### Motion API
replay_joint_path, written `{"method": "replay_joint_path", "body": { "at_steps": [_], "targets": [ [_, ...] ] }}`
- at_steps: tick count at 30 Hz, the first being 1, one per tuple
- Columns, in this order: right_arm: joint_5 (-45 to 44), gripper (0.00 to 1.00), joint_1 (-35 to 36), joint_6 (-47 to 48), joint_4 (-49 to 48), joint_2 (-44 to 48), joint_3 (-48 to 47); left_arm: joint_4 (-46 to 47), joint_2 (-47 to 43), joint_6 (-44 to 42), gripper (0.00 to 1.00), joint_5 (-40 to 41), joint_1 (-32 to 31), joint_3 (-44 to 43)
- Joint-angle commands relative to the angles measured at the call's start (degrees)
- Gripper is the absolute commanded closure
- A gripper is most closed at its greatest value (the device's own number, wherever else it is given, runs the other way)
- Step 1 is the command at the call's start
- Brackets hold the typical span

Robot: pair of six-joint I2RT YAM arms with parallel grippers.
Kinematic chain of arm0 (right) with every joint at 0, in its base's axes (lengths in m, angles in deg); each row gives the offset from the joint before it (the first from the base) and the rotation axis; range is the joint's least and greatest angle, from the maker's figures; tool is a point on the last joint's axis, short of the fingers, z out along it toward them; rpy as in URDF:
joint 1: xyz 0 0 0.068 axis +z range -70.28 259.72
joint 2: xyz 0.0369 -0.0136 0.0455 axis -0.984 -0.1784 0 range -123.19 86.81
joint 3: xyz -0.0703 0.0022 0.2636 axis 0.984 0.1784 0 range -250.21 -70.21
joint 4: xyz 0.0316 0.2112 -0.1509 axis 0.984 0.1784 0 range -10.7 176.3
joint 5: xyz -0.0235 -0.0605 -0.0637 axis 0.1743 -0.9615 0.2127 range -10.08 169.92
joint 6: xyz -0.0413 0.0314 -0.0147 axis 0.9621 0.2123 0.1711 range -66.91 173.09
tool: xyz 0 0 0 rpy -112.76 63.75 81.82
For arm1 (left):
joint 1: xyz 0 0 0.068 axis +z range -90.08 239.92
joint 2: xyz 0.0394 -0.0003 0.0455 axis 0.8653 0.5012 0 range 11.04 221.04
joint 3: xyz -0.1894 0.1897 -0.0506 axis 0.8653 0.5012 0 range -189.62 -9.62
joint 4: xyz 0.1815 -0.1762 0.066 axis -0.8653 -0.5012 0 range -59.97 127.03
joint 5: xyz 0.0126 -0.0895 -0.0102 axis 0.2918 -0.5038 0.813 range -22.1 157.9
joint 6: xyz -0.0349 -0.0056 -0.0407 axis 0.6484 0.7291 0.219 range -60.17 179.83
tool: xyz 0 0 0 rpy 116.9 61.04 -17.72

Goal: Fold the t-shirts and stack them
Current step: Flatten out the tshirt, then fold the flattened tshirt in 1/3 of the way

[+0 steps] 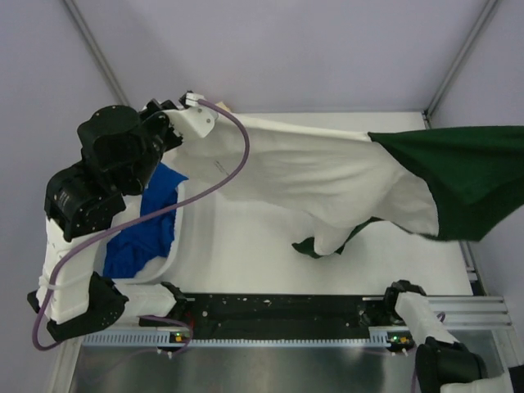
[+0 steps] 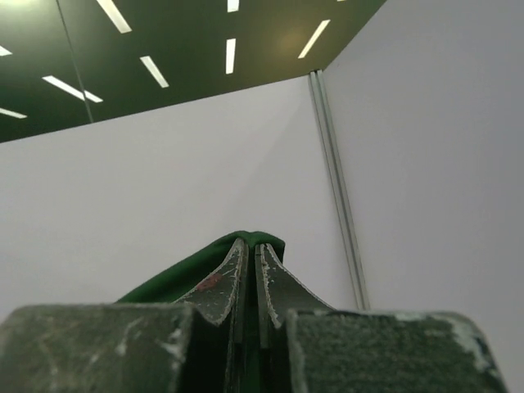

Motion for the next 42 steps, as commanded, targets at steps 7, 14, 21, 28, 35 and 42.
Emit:
{"method": "replay_joint_path", "body": {
  "at_steps": [7, 14, 21, 28, 35, 42],
  "targets": [
    [-17.87, 1.0, 17.85, 13.23, 0.96, -8.46, 4.12, 2.75, 6.25, 1.89, 1.0, 0.37, 0.33, 5.37],
    [-9.53, 1.0, 9.8, 9.31, -1.05, -28.04, 14.93, 7.24, 22.5, 4.26, 1.0, -9.91, 12.28, 3.79],
    [3.23, 1.0, 2.56, -0.57, -10.81, -39.84, 27.85, 16.38, 38.49, 1.28, 1.0, -12.83, 13.7, 7.76],
    [7.28, 1.0, 2.21, -3.28, -11.08, -40.21, 39.36, 17.09, 49.68, -0.57, 1.0, -11.76, 15.81, 3.08],
    [17.91, 1.0, -0.6, -9.7, -11.34, -28.44, 57.2, 21.21, 44.5, -2.93, 1.0, -13.7, 15.72, 19.15],
    [23.81, 1.0, -5.44, -15.24, -11.6, -16.84, 71.18, 18.5, 43.35, -5.66, 1.0, -13.0, 15.99, 27.26]
  ]
}}
